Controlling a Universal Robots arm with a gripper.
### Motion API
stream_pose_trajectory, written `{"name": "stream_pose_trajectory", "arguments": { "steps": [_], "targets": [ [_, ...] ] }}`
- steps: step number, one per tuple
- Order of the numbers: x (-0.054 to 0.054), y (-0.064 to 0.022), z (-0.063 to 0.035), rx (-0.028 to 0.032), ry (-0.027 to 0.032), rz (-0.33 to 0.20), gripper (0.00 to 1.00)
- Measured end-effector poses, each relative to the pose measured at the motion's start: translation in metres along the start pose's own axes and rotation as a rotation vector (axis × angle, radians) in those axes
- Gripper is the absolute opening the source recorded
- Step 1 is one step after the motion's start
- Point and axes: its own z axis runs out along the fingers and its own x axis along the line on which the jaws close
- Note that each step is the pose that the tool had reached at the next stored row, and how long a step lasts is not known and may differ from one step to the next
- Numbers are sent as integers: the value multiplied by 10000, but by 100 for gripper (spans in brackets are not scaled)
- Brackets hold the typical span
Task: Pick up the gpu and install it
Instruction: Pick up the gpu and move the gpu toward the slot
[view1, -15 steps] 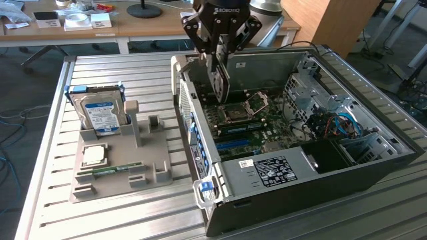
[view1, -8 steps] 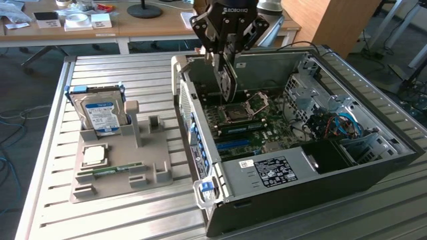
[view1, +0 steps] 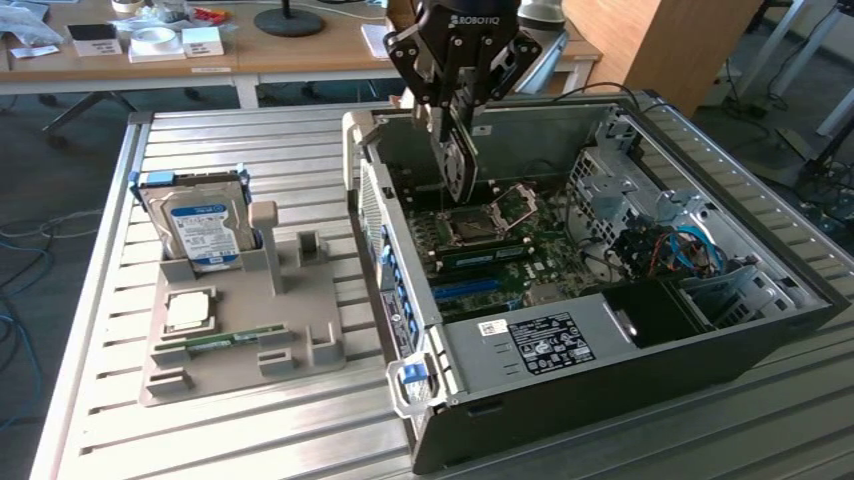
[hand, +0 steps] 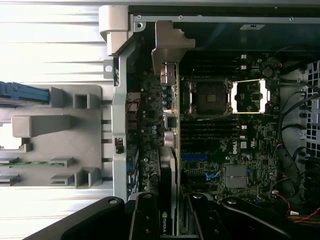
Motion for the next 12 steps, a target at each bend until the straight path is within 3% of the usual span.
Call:
{"name": "stream_pose_trajectory", "arguments": {
  "steps": [6,12],
  "targets": [
    [-5,1,0,0,0,-2,27],
    [-85,9,2,0,1,0,27]
  ]
}}
